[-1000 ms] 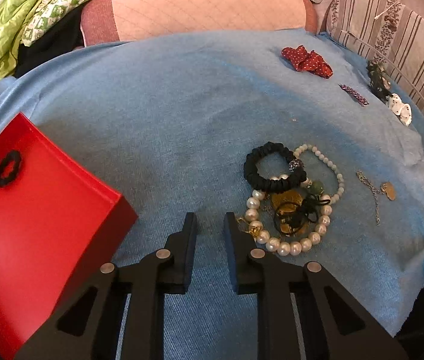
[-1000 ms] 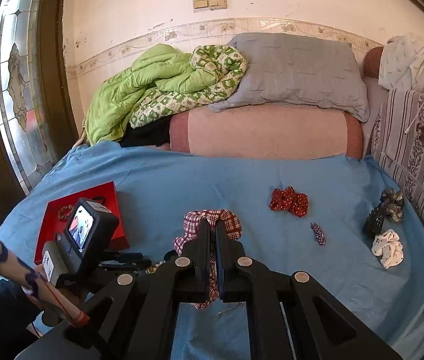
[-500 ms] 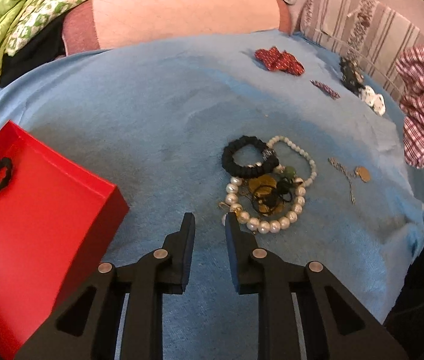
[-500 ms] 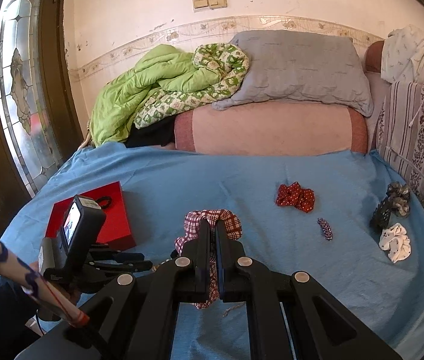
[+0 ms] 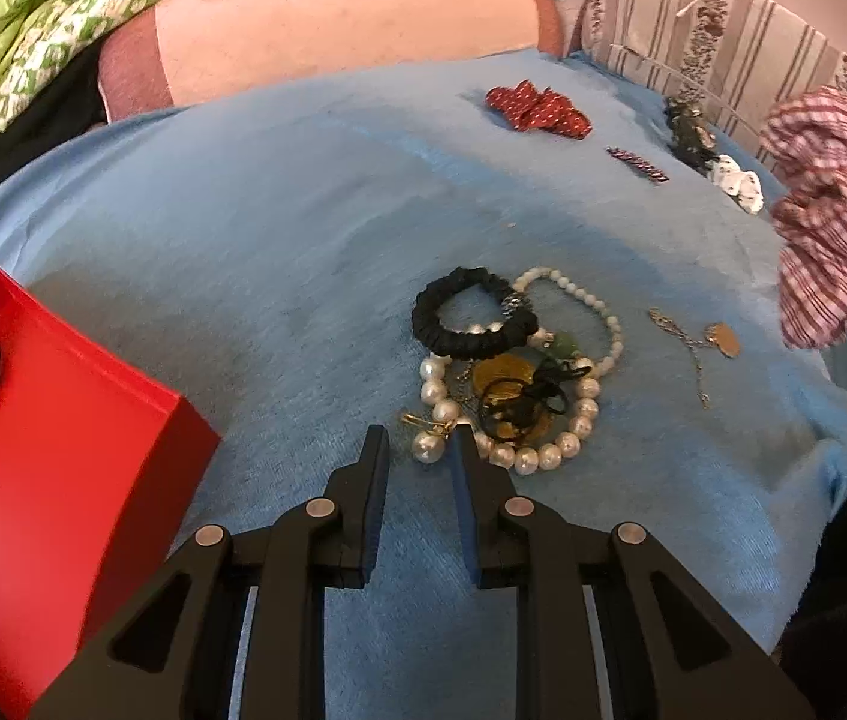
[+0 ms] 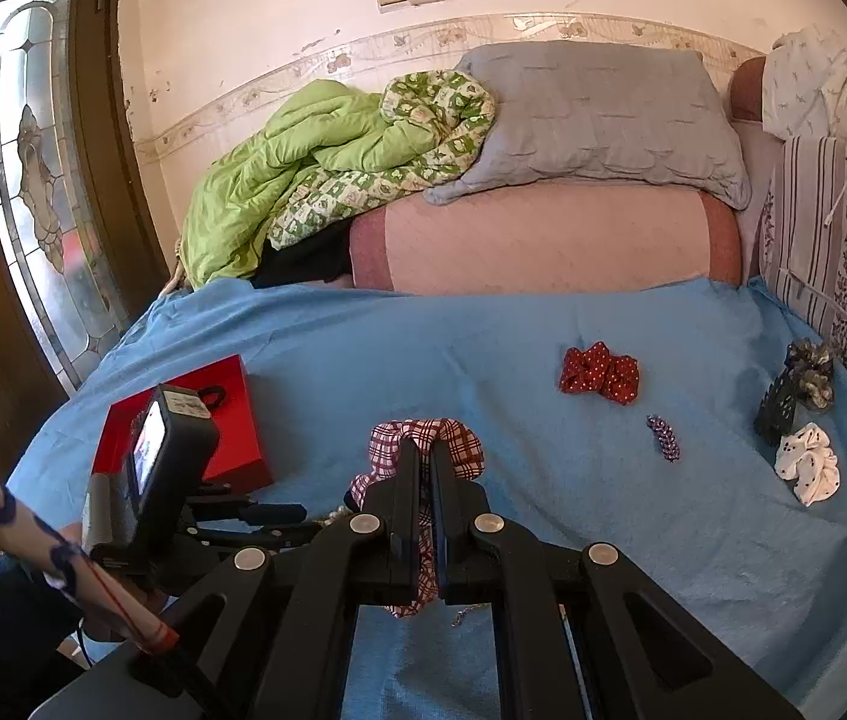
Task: Organize jewelry
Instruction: 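Grasp the pearl earring with the left tool while the right tool holds the scrunchie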
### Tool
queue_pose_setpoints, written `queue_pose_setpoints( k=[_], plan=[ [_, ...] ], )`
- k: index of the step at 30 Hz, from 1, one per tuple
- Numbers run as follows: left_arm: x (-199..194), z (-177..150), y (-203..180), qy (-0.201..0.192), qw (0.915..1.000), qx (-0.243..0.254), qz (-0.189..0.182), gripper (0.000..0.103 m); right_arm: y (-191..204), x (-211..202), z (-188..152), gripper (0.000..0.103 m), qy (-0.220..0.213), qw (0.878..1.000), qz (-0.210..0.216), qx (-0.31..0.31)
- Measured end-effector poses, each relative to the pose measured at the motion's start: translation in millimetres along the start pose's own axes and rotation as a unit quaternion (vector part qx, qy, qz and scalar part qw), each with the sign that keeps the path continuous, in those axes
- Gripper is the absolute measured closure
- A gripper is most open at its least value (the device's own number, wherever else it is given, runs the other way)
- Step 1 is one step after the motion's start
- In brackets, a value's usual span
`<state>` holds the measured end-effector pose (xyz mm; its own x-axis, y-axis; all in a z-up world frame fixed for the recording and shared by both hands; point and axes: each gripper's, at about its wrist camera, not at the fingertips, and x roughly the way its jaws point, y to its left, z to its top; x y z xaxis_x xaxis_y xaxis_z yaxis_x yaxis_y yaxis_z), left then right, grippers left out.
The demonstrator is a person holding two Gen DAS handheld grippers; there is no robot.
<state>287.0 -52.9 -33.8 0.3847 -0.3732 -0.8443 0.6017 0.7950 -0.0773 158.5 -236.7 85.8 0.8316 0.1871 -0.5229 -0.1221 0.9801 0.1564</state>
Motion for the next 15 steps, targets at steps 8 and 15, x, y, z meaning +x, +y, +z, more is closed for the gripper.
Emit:
queue_pose_setpoints(
  k=[8,15],
  plan=[
    [-2.5,4.4,0.5,-0.011,0.9998,-0.002,0.019,0.092,5.0,0.5,-0.6,0.099,0.002,1.0,0.004,-0.005],
    [-55.4,16.8,16.4,-0.089,0.9952,-0.033,0.023,0.092,13.9,-3.8,5.7,0.099,-0.004,1.0,0.008,-0.015]
  ],
)
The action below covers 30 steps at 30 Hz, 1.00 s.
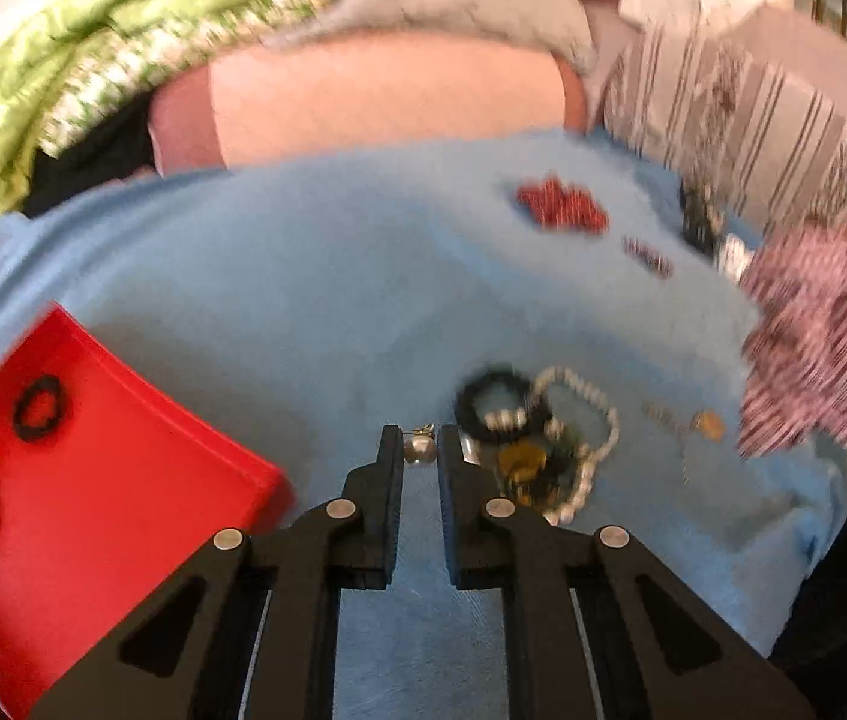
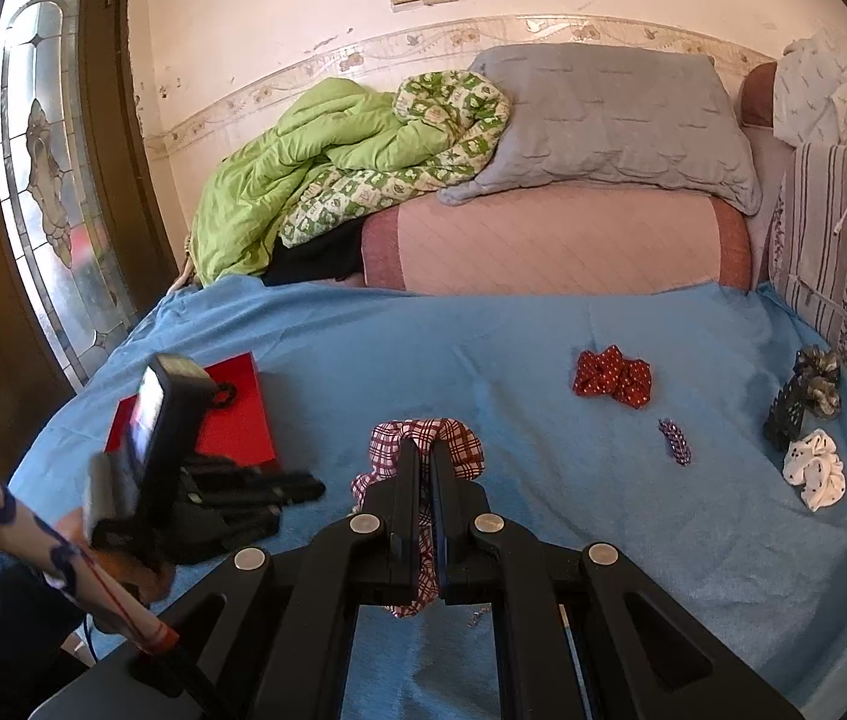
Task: Organize jewelry
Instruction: 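Grasp the pearl earring with the left tool while the right tool holds the scrunchie, then lower the scrunchie and pearl earring into the red tray and open both tools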
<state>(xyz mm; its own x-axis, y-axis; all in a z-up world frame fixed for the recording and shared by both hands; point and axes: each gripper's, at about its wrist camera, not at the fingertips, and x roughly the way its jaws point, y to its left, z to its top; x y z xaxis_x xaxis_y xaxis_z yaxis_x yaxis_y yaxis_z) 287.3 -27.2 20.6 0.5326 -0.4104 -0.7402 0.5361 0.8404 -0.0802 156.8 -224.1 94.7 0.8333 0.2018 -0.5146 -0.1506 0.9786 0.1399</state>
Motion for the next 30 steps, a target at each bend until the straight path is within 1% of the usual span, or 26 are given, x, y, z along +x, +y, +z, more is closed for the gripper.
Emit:
queue_pose_setpoints(
  k=[1,6,10,15,20,21,24,26,30],
  plan=[
    [-12.4,4.0,3.7,-0.017,0.9998,-0.004,0.005,0.092,2.4,-0.3,1.4,0.099,-0.001,1.0,0.001,-0.003],
    [-48.7,12.3,24.2,-0.063,0.9976,-0.025,0.012,0.092,15.4,1.4,8.7,0.099,-0.003,1.0,0.01,-0.014],
    [-66.8,8.7,46.6,-0.077,0.9956,-0.047,0.022,0.092,32.4,6.9,16.7,0.099,-0.003,0.999,0.024,-0.02],
    [-85.8,-4.5,76.2,-0.084,0.9934,-0.071,0.034,0.092,63.1,19.7,26.8,0.099,-0.003,0.998,0.051,-0.035],
    [-100.6,-19.5,108.9,-0.089,0.9893,-0.103,0.053,0.092,104.3,44.4,36.8,0.099,0.008,0.995,0.086,-0.049],
    [-103.1,-22.8,118.9,-0.09,0.9874,-0.115,0.062,0.092,112.4,50.0,38.1,0.099,0.011,0.994,0.09,-0.053],
    [-105.6,-29.9,138.7,-0.087,0.9839,-0.137,0.075,0.092,133.4,70.5,41.4,0.099,0.026,0.993,0.106,-0.055],
    [-106.9,-34.0,152.1,-0.084,0.9804,-0.153,0.092,0.092,146.9,85.8,44.6,0.099,0.036,0.991,0.116,-0.054],
    [-106.0,-42.3,175.0,-0.074,0.9745,-0.179,0.114,0.092,168.1,114.4,51.5,0.099,0.052,0.989,0.124,-0.054]
  ],
)
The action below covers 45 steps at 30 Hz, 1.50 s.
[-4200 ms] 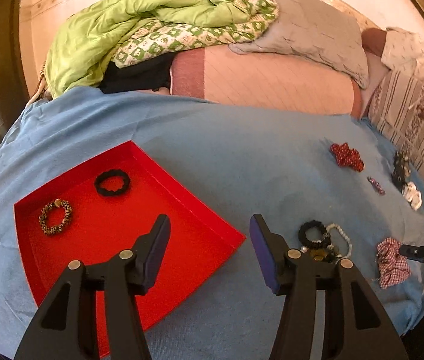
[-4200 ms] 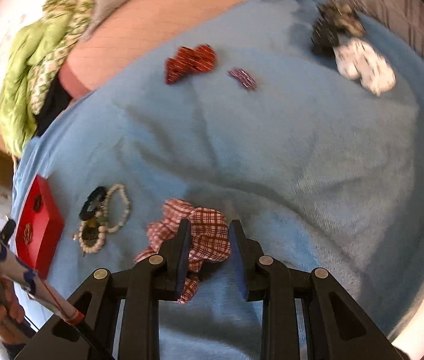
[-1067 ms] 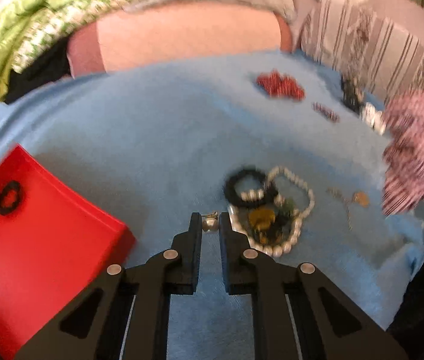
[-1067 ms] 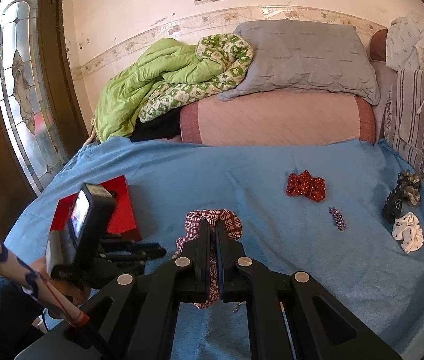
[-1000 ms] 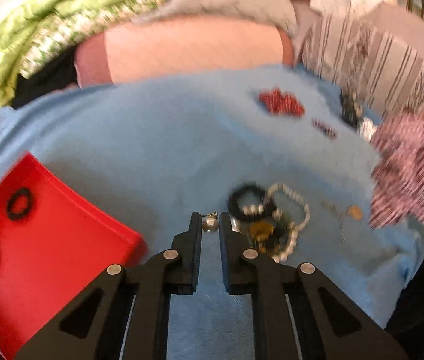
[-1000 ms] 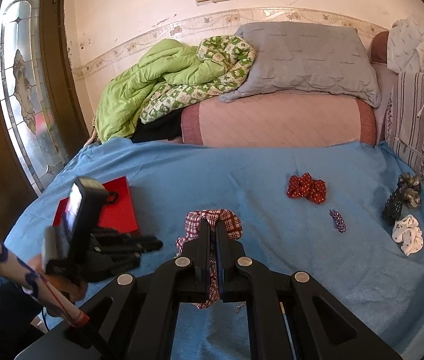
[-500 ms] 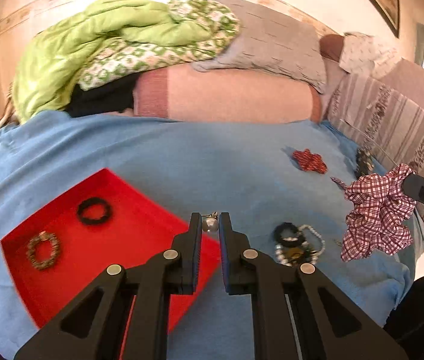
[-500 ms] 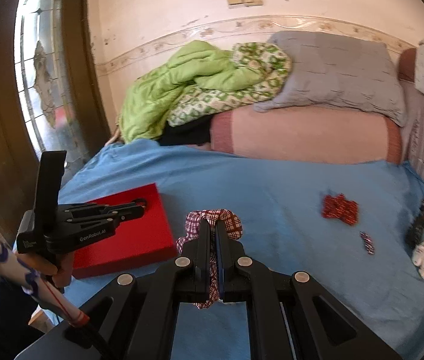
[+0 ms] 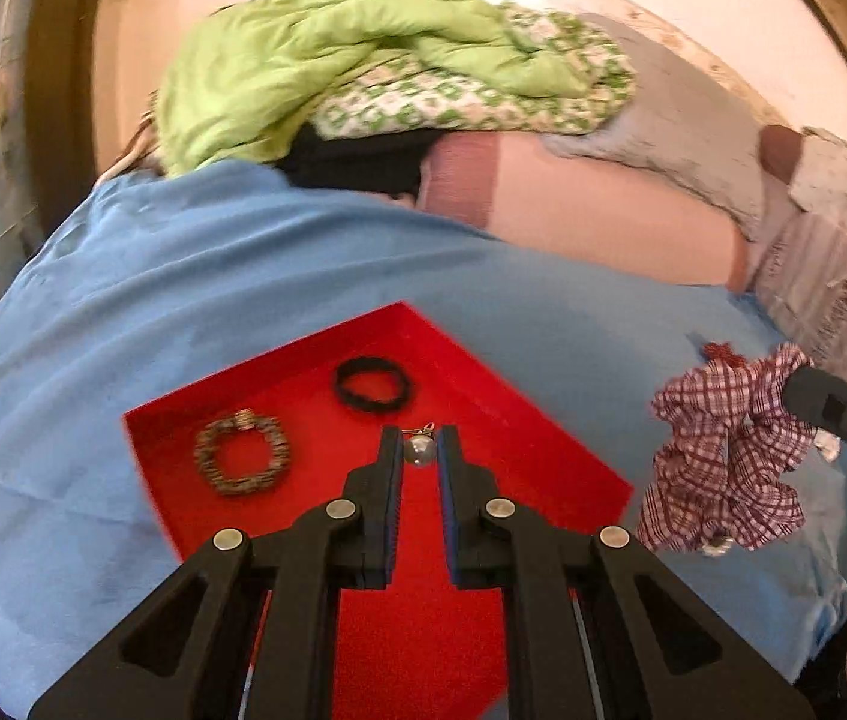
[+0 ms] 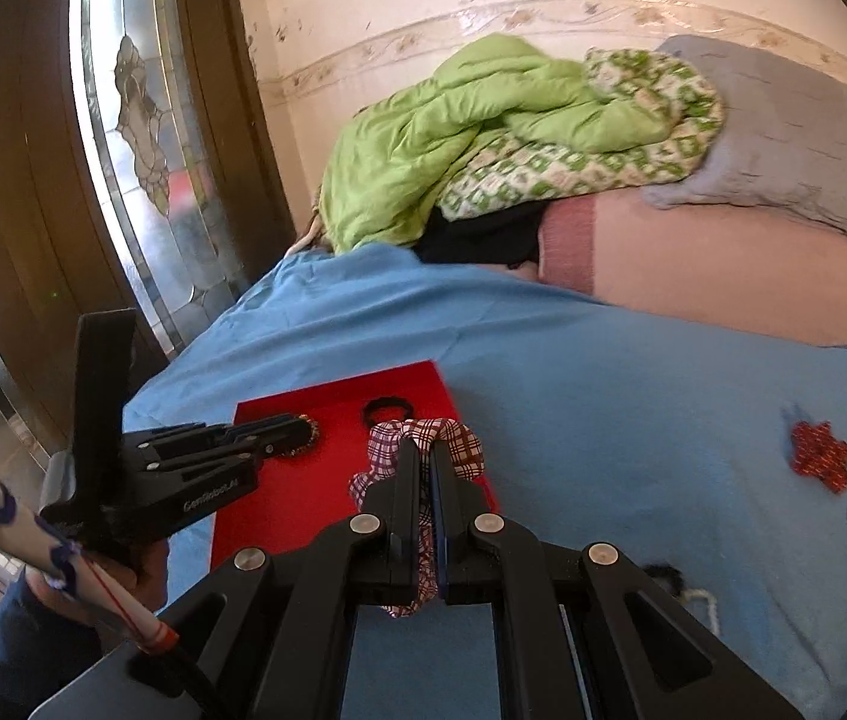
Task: Organize jewelry
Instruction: 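Lower the scrunchie and pearl earring into the red tray and open both tools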
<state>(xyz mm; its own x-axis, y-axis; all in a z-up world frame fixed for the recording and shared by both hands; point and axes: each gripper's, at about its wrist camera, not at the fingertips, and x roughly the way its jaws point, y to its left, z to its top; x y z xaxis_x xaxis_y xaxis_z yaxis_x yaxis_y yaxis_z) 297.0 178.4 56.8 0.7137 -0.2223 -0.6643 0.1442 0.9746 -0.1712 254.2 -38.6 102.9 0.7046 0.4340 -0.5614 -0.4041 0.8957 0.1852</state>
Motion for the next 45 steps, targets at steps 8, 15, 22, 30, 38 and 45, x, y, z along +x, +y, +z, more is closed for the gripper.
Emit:
queue_pose_setpoints(
  k=[8,15,22,30,38,45],
  plan=[
    [8.5,0.1,37.3,0.014,0.998,-0.059,0.016,0.092,23.1,72.8,22.9,0.099,0.047,0.998,0.024,0.017],
    [23.2,-0.5,47.7,0.032,0.9959,-0.082,0.023,0.092,20.7,131.7,26.0,0.099,0.091,0.995,0.023,0.044],
    [45.5,-0.9,49.0,0.057,0.9935,-0.091,0.037,0.092,16.6,167.0,22.7,0.099,0.114,0.99,0.033,0.071],
    [57.8,-5.1,52.9,0.08,0.9903,-0.101,0.052,0.092,3.1,195.6,11.3,0.098,0.145,0.987,0.005,0.073],
    [63.3,-9.2,55.4,0.092,0.9883,-0.104,0.063,0.092,-8.4,190.7,10.1,0.091,0.151,0.985,0.005,0.084],
    [54.3,-4.8,54.9,0.075,0.9887,-0.105,0.076,0.069,-11.4,176.7,13.5,0.075,0.147,0.985,0.008,0.086]
  ],
)
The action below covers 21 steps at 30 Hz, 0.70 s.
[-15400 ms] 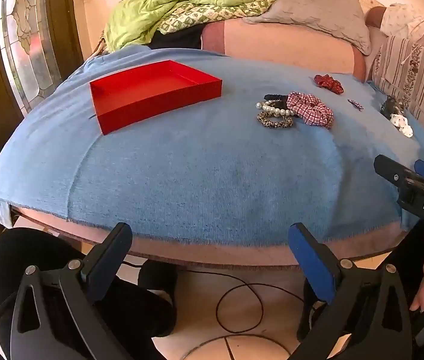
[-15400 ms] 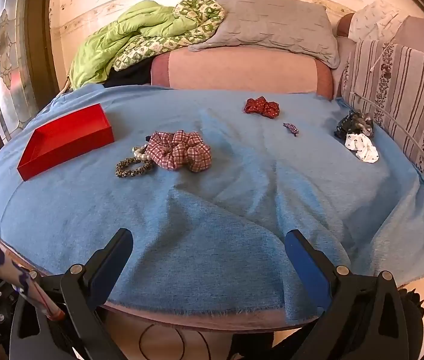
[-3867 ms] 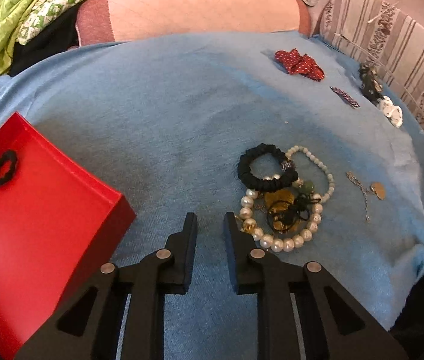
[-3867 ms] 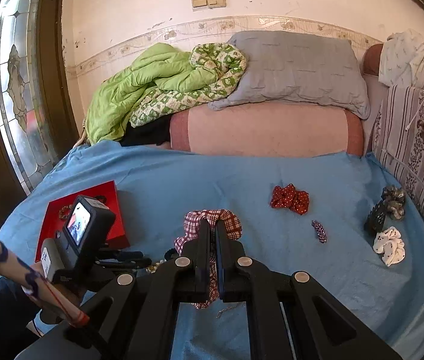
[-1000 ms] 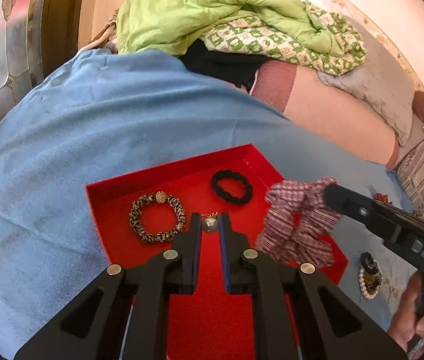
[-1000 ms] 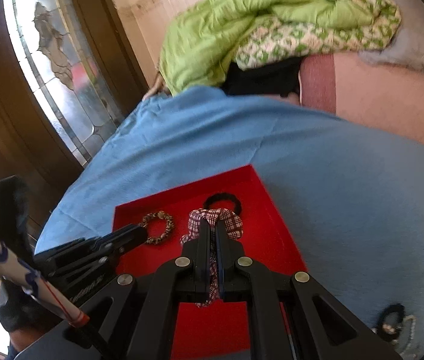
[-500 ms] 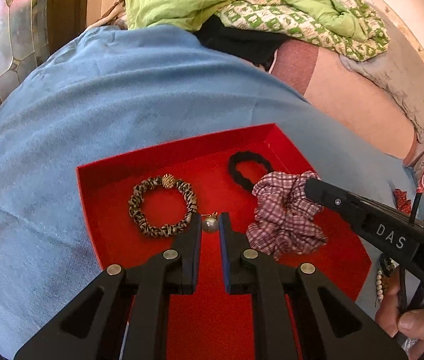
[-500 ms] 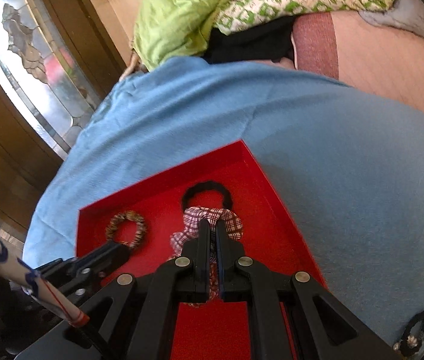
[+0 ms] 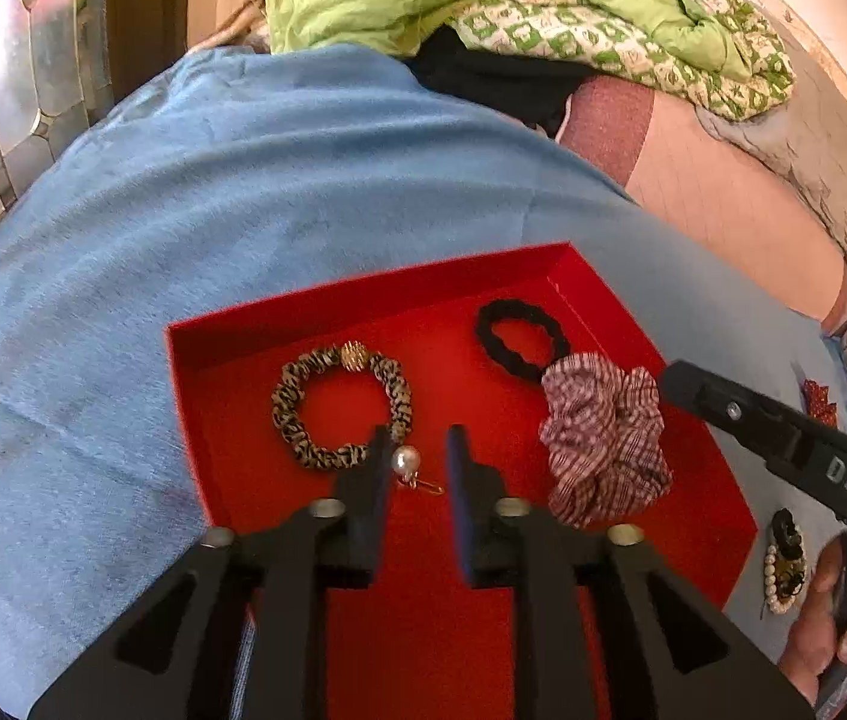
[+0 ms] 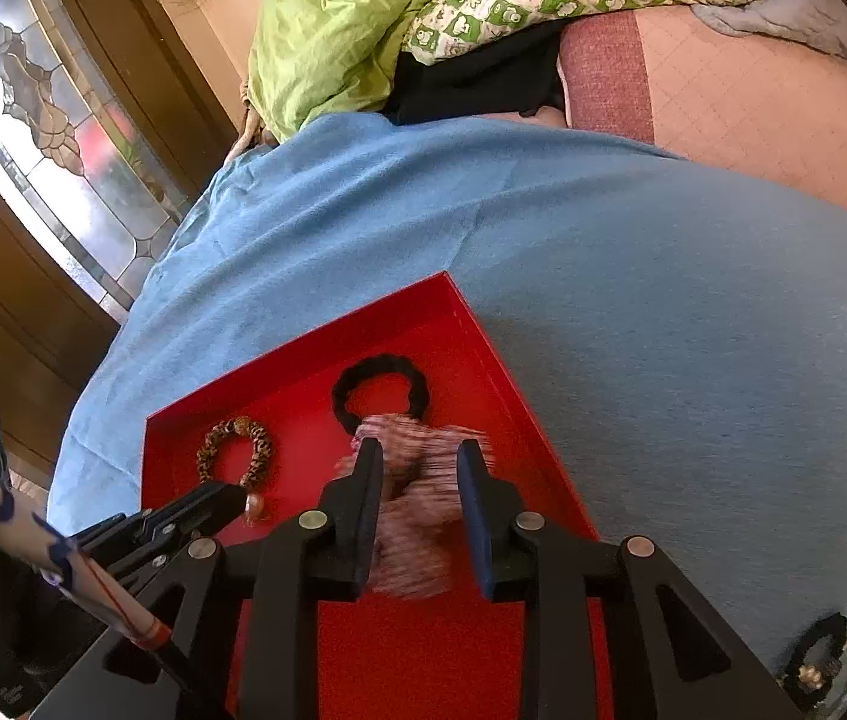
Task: Organize jewelry
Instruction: 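Lower the scrunchie and pearl earring into the red tray and open both tools, then lift both tools away from the red tray toward the remaining jewelry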
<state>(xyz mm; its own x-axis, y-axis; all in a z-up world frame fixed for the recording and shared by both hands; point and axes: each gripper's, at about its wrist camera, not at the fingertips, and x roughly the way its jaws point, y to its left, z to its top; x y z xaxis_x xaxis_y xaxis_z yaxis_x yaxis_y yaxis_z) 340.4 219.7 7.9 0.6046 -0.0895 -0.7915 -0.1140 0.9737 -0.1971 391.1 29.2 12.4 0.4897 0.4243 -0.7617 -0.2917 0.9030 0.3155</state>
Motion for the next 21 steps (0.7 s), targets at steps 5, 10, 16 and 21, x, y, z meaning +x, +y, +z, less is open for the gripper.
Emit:
queue_pose_setpoints(
  k=[5,10,16,21],
  plan=[
    [-18.5,3.2,-4.1,-0.042,0.9989,0.009,0.019,0.063,-1.6,-30.0,-7.0,0.075,-0.013,1.0,0.0,-0.006],
    [-32.2,3.1,-18.3,-0.072,0.9965,0.031,0.028,0.062,-20.6,-59.9,-26.5,0.058,-0.019,1.0,-0.001,0.021],
    [-39.2,0.0,-34.6,-0.09,0.994,0.052,0.034,0.062,-52.6,-87.9,-57.9,0.057,-0.005,0.997,0.027,0.071],
    [-44.3,-3.7,-46.0,-0.102,0.9921,0.064,0.036,0.062,-78.5,-120.4,-83.3,0.05,-0.018,0.991,0.065,0.114]
  ],
)
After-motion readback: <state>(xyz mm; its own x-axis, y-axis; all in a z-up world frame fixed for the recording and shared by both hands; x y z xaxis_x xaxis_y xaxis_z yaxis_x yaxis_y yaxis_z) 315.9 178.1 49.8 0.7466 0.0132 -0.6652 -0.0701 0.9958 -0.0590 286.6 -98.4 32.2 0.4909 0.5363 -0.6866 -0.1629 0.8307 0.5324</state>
